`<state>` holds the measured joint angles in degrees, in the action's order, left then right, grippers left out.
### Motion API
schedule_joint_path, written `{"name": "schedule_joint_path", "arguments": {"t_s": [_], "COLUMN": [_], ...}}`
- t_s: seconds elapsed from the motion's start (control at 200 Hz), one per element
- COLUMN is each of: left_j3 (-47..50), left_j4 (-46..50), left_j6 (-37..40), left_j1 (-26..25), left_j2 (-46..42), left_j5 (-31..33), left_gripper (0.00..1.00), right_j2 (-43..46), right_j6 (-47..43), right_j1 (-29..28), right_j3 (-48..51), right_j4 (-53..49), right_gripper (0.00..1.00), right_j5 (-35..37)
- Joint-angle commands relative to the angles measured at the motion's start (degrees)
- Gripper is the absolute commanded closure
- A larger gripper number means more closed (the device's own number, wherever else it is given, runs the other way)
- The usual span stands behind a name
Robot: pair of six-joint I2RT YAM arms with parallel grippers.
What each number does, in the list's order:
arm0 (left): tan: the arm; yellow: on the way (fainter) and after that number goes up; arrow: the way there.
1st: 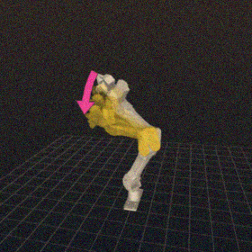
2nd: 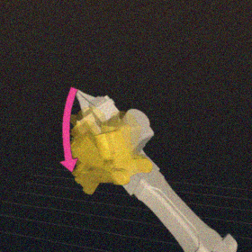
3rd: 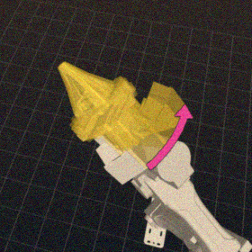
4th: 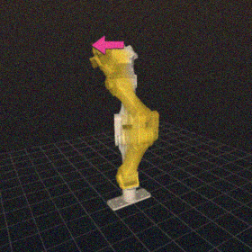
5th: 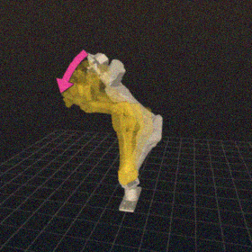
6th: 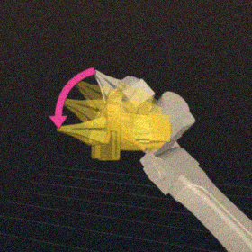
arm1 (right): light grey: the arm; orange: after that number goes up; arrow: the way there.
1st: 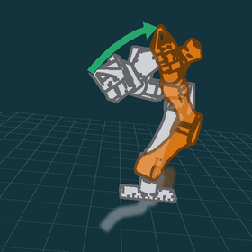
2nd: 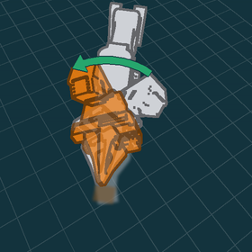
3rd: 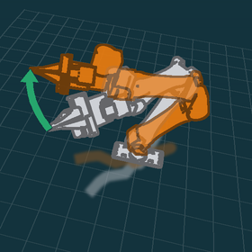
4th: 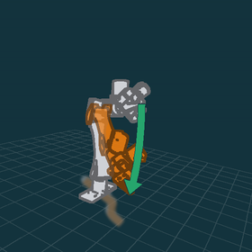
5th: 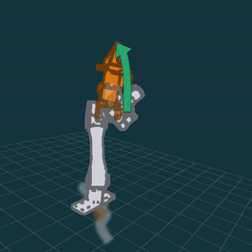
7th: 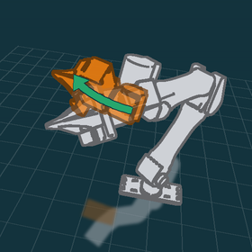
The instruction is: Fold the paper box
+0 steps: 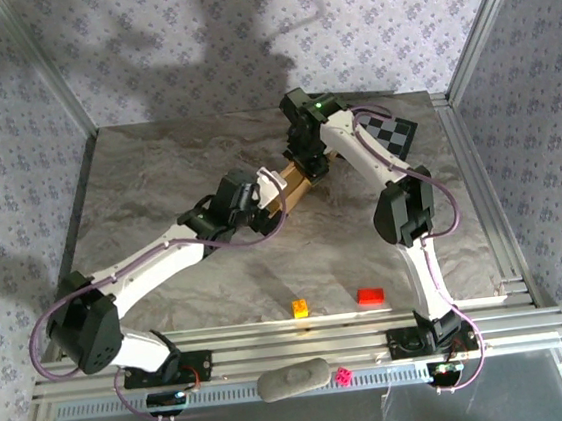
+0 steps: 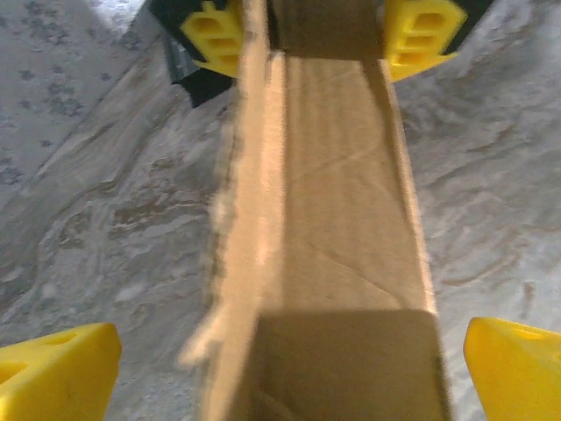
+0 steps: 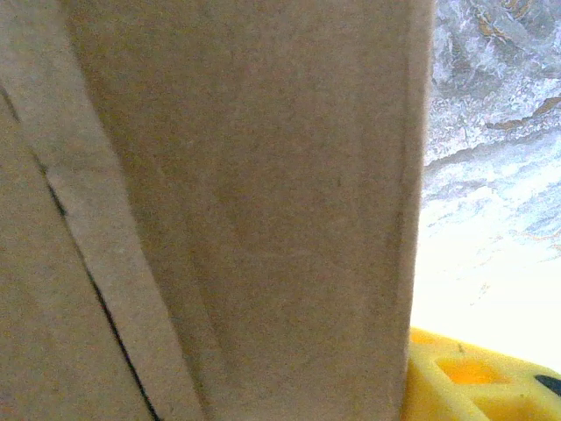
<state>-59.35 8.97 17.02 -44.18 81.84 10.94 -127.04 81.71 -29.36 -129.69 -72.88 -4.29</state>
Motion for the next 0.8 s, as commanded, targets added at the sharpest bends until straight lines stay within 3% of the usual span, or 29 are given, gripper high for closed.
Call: {"name": "schedule_joint_path", "arguments": {"t_s": [0.0, 0.39, 0.48, 0.655, 0.795], "left_j3": [-2.8, -3.2, -3.1, -2.9, -3.2], "left_j4": [-2.5, 0.6, 1.2, 1.7, 2.3], "left_j6": [2.2, 2.2, 2.2, 2.8, 3.6], "left_j1": [0.4, 1.9, 3.0, 4.1, 4.4], "left_j2": [0.7, 2.0, 1.5, 1.0, 1.1], "left_j5": [5.7, 0.6, -1.2, -3.7, -5.0], "left_gripper": [0.03, 0.37, 0.39, 0.41, 0.41], "right_j2": [-1.5, -1.3, -1.3, -0.1, 4.5], "right_j6": [1.7, -1.8, -4.0, -14.1, -30.7], "right_j1": [-0.3, 1.2, 1.4, 2.1, 3.0], "right_j3": [-1.0, -2.4, -4.5, -9.6, -10.3], "right_j4": [-1.6, 2.7, 2.7, 3.5, 3.4], "right_gripper": [0.41, 0.27, 0.22, 0.14, 0.11], "right_j5": [-0.9, -4.4, -4.2, -2.1, 3.1]}}
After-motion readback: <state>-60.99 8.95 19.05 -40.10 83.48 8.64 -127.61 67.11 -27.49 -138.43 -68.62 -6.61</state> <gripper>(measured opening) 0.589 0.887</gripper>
